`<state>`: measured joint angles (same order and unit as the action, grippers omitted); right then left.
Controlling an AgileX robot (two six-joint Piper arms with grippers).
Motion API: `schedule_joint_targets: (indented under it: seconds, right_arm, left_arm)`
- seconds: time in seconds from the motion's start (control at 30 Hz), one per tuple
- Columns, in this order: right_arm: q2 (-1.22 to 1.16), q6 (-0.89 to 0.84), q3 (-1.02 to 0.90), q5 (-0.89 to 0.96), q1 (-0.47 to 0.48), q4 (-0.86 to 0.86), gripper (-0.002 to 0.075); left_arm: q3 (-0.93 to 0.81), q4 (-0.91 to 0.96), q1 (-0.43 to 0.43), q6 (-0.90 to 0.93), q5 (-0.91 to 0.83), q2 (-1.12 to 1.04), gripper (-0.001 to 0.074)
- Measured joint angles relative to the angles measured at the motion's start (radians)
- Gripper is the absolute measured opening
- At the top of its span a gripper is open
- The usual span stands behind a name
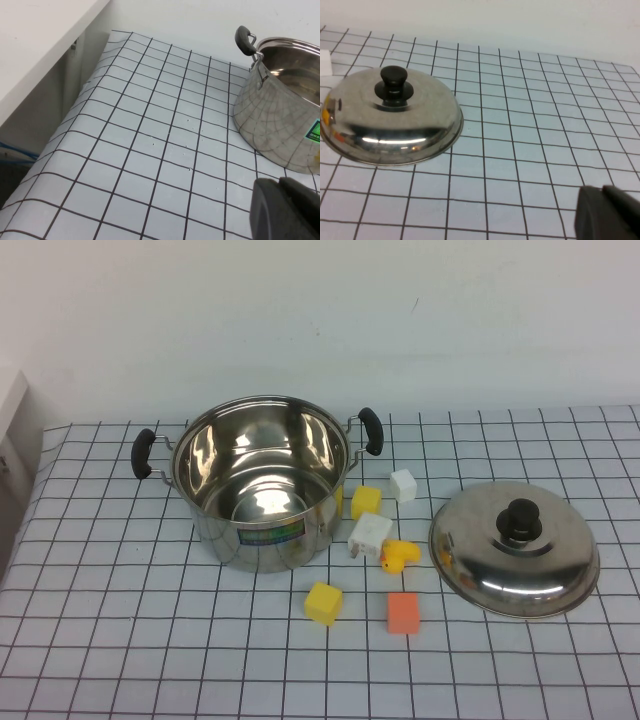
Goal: Cover the pot
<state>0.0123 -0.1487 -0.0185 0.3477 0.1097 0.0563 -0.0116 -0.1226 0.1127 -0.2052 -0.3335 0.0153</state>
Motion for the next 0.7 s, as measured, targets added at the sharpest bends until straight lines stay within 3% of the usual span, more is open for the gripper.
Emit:
schedule_joint_targets:
  seconds: [0.43,0.53,0.7]
  right_arm:
    - [0.000,0.000,-0.006,-0.049,0.000,-0.084,-0.0002]
    - [0.000,0.014,-0.007,-0.051,0.000,-0.215,-0.0002]
    - [0.000,0.149,-0.008,-0.062,0.000,-0.692,-0.0002]
  left_arm:
    - [0.000,0.000,0.000,0.000,0.000,0.000,-0.0003]
    - [0.000,0.000,0.000,0.000,0.000,0.000,-0.0003]
    - [0.000,0.000,0.000,0.000,0.000,0.000,-0.0003]
